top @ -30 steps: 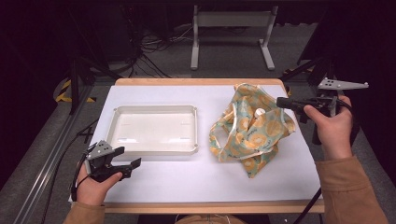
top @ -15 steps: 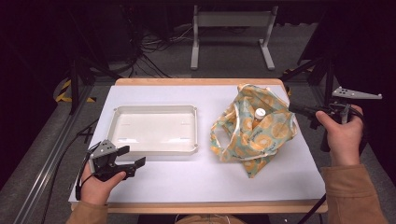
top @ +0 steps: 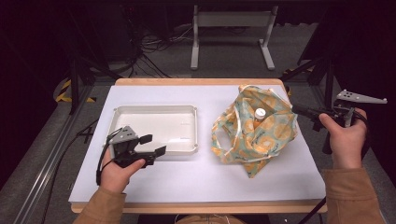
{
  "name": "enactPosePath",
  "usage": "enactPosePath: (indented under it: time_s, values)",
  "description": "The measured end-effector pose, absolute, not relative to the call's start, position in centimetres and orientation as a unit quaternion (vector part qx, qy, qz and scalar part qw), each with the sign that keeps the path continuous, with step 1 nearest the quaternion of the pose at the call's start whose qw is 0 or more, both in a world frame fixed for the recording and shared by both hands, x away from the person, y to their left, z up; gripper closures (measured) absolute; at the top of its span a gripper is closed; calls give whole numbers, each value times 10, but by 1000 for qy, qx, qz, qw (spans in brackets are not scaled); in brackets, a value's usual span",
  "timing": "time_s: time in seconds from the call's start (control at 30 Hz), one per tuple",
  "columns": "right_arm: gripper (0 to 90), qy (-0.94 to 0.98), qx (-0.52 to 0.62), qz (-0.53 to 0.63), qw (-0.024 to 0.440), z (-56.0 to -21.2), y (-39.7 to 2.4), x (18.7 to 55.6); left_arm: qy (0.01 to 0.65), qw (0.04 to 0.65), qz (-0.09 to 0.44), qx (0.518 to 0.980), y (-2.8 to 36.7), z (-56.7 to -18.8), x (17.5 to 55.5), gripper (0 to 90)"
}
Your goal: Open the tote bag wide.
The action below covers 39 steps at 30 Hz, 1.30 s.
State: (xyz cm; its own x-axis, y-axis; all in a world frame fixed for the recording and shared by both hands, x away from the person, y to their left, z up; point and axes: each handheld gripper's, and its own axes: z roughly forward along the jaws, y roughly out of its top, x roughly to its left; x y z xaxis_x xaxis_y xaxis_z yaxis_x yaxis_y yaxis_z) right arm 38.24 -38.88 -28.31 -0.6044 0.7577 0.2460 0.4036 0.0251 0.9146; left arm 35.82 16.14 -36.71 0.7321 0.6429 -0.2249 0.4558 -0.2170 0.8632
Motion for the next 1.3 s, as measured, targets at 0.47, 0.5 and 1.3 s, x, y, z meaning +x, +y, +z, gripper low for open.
enactPosePath:
  time_s: [0.47,0.5,1.3]
  values:
    - [900,695,410,569,158,-285,-390,381,281,556,46,780,72,-343,397,288]
    - [900,694,410,571,158,-285,-390,381,277,559,42,780,66,-343,401,289]
    - [900,684,385,587,197,-299,-377,371,299,556,-35,775,-19,-350,438,230]
